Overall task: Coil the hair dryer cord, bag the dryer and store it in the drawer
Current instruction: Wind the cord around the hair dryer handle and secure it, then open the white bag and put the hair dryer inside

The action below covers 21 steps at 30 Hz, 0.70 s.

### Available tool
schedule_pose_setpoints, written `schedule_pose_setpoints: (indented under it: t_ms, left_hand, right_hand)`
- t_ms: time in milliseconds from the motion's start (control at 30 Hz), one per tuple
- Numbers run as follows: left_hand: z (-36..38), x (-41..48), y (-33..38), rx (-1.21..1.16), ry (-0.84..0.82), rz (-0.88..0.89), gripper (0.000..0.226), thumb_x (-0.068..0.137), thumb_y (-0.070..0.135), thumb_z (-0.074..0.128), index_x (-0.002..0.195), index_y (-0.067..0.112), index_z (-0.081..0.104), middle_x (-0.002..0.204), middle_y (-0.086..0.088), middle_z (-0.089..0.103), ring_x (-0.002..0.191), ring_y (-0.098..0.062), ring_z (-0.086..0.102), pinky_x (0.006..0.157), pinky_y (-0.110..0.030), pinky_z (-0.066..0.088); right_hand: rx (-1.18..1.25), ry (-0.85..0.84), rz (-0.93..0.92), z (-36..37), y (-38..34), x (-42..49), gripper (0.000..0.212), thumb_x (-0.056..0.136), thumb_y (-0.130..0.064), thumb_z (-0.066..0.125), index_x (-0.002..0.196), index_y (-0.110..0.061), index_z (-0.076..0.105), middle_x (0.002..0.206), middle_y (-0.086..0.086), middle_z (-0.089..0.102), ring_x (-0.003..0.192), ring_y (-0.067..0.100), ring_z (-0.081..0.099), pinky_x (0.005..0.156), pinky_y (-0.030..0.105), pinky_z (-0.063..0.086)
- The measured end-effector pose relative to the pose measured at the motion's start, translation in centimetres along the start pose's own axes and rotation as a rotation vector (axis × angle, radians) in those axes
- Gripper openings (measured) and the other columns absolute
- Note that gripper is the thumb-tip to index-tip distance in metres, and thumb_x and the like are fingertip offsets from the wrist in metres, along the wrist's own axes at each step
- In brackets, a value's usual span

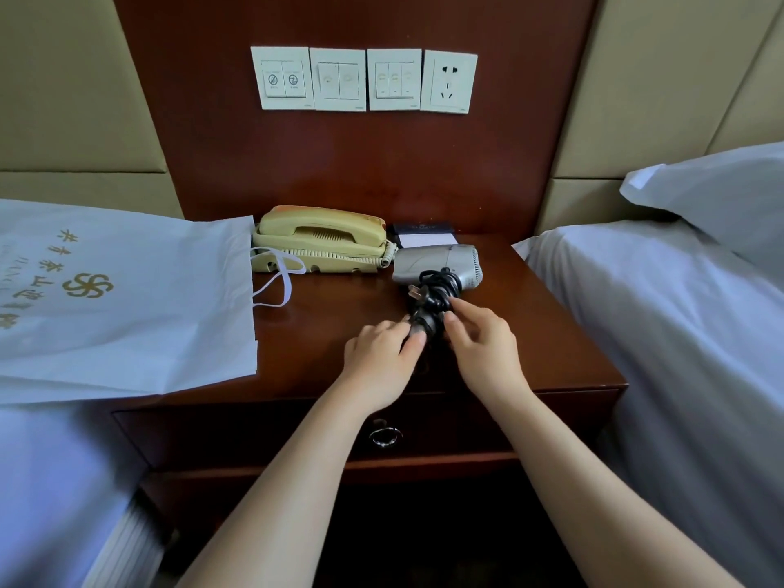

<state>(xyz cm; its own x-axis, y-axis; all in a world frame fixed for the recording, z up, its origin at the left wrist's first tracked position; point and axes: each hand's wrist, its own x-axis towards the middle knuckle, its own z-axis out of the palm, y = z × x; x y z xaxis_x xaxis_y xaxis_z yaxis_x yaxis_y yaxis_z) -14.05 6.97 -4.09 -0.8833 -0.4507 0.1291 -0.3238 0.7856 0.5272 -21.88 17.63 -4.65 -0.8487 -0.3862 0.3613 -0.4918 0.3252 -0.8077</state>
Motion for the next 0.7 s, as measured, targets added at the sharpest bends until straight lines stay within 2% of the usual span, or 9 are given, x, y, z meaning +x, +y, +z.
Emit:
schedule_pose_setpoints:
  t_ms: [33, 100, 133, 267, 333, 467, 600, 700]
  left_hand:
    - [-0.1, -0.1, -0.1, 0.002, 0.001, -0.003, 0.039, 0.099, 0.036, 0.028, 0.114, 0.016, 0.057, 0.118, -0.007, 0.058, 0.116, -0.03, 0.047, 0.095, -0.04, 0.035]
    - [-0.5, -0.6, -0.2, -0.004, 0.031, 0.0, 0.038, 0.099, 0.036, 0.03, 0.11, 0.015, 0.06, 0.115, -0.005, 0.059, 0.115, -0.028, 0.049, 0.096, -0.04, 0.035]
    - [-0.9, -1.0, -0.3, -0.004, 0.051, 0.004, 0.038, 0.099, 0.035, 0.031, 0.113, 0.015, 0.06, 0.117, -0.004, 0.059, 0.115, -0.027, 0.049, 0.097, -0.039, 0.034]
    - [-2.8, -2.7, -1.1, -0.017, 0.102, 0.029, 0.035, 0.099, 0.029, 0.035, 0.121, 0.015, 0.058, 0.119, -0.003, 0.06, 0.115, -0.022, 0.05, 0.1, -0.037, 0.037]
    - [-3.8, -3.7, -1.9, -0.03, 0.093, 0.022, 0.033, 0.098, 0.029, 0.037, 0.118, 0.016, 0.059, 0.116, -0.002, 0.061, 0.113, -0.022, 0.052, 0.099, -0.039, 0.041]
    - [-6.2, -5.2, -3.8, 0.041, 0.117, -0.028, 0.032, 0.096, 0.032, 0.04, 0.117, 0.017, 0.06, 0.118, -0.001, 0.06, 0.112, -0.021, 0.053, 0.098, -0.038, 0.042]
    - [-8.4, -6.0, -6.9, 0.149, 0.29, -0.156, 0.035, 0.095, 0.034, 0.043, 0.123, 0.018, 0.057, 0.131, -0.001, 0.053, 0.122, -0.022, 0.046, 0.102, -0.035, 0.033]
    - [-9.0, -7.0, -10.2, 0.242, 0.325, -0.262, 0.044, 0.095, 0.037, 0.038, 0.132, 0.015, 0.048, 0.14, -0.004, 0.047, 0.13, -0.025, 0.04, 0.106, -0.036, 0.028]
  right_hand:
    - [-0.025, 0.017, -0.017, 0.0, 0.0, 0.0, 0.033, 0.094, -0.024, 0.052, 0.125, -0.017, 0.058, 0.096, 0.002, 0.058, 0.082, 0.012, 0.055, 0.07, 0.008, 0.038]
    - [-0.063, 0.073, -0.065, -0.2, -0.3, -0.3, 0.031, 0.092, -0.024, 0.055, 0.122, -0.015, 0.061, 0.096, -0.002, 0.054, 0.078, 0.01, 0.055, 0.074, 0.018, 0.044]
    - [-0.084, 0.106, -0.1, -0.2, -0.6, -0.4, 0.029, 0.091, -0.024, 0.057, 0.119, -0.015, 0.062, 0.095, -0.004, 0.052, 0.073, 0.008, 0.053, 0.071, 0.018, 0.044]
    - [-0.144, 0.136, -0.241, -0.4, -2.6, -0.8, 0.017, 0.091, -0.022, 0.057, 0.102, -0.015, 0.067, 0.084, -0.007, 0.05, 0.063, 0.005, 0.047, 0.059, 0.008, 0.032]
    - [-0.167, 0.085, -0.291, -0.1, -3.8, -1.1, 0.015, 0.091, -0.021, 0.056, 0.096, -0.014, 0.068, 0.082, -0.006, 0.056, 0.066, 0.007, 0.049, 0.06, 0.011, 0.035]
    - [-0.158, -0.026, -0.385, 1.2, -5.9, -2.3, 0.015, 0.091, -0.018, 0.056, 0.089, -0.012, 0.069, 0.081, 0.001, 0.064, 0.068, 0.016, 0.056, 0.063, 0.029, 0.046]
    - [-0.127, -0.206, -0.411, 3.6, -7.8, -3.3, 0.014, 0.09, -0.017, 0.055, 0.086, -0.012, 0.068, 0.079, 0.002, 0.062, 0.069, 0.014, 0.055, 0.065, 0.026, 0.044]
    - [-0.092, -0.349, -0.312, 6.1, -8.7, -3.7, 0.014, 0.089, -0.019, 0.055, 0.093, -0.014, 0.068, 0.086, -0.001, 0.064, 0.076, 0.011, 0.056, 0.069, 0.02, 0.04]
